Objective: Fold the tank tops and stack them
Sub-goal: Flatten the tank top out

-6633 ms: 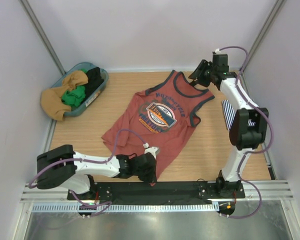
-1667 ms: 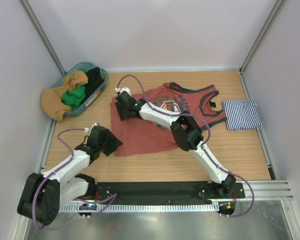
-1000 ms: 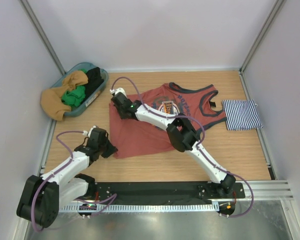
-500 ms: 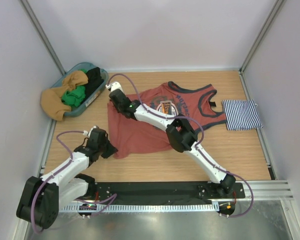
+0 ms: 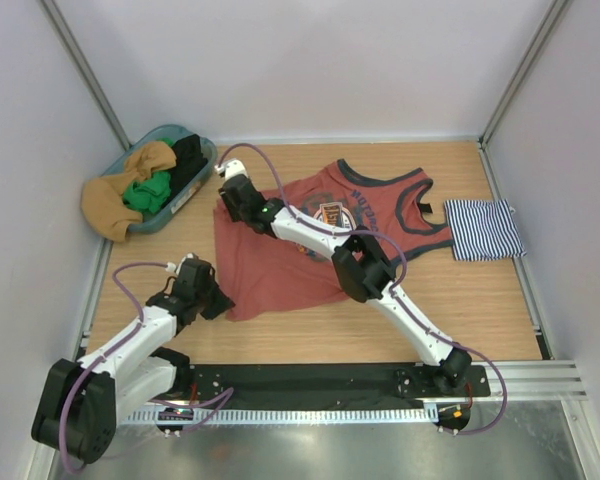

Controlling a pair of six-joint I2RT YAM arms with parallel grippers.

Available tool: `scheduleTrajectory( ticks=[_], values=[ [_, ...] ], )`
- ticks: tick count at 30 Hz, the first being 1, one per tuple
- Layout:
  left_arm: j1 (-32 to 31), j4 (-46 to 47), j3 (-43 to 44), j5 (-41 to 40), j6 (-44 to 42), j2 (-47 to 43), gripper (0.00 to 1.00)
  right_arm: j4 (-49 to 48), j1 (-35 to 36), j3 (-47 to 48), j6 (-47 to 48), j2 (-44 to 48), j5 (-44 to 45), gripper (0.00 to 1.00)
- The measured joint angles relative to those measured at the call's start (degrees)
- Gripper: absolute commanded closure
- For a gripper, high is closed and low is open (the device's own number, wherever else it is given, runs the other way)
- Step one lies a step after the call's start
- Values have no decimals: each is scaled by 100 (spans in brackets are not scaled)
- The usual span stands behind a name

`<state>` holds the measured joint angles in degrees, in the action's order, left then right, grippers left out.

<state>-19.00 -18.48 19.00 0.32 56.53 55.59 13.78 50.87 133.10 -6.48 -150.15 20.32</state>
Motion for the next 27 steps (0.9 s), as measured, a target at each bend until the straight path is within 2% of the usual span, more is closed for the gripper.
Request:
scheduleTrajectory(
  ticks=[2,7,8,10,11,14,17,21,27],
  values=[
    [0,-24,0,2,-2,-13,100,-2,-13,0,0,0,-107,22],
    [0,-44,4,9,-11,-17,100,-48,-26,-129,33,0,-205,17],
    [0,-46,4,9,-17,-17,100,-46,-26,-175,35,0,-208,21],
    [0,-48,4,15,-22,-17,100,-33,-26,-229,50,0,-234,37],
    [0,-48,4,15,-22,-17,100,-22,-26,-240,63,0,-254,56],
    [0,-50,4,17,-24,-17,100,-33,-26,-280,63,2,-369,88],
    [0,-52,4,28,-28,-17,100,-155,-26,-433,52,11,-476,96],
    [0,-42,4,101,-44,20,100,-278,-26,-479,118,11,-525,96],
    [0,-44,4,157,-46,15,100,-1353,-50,-402,424,-37,-518,99]
  ],
)
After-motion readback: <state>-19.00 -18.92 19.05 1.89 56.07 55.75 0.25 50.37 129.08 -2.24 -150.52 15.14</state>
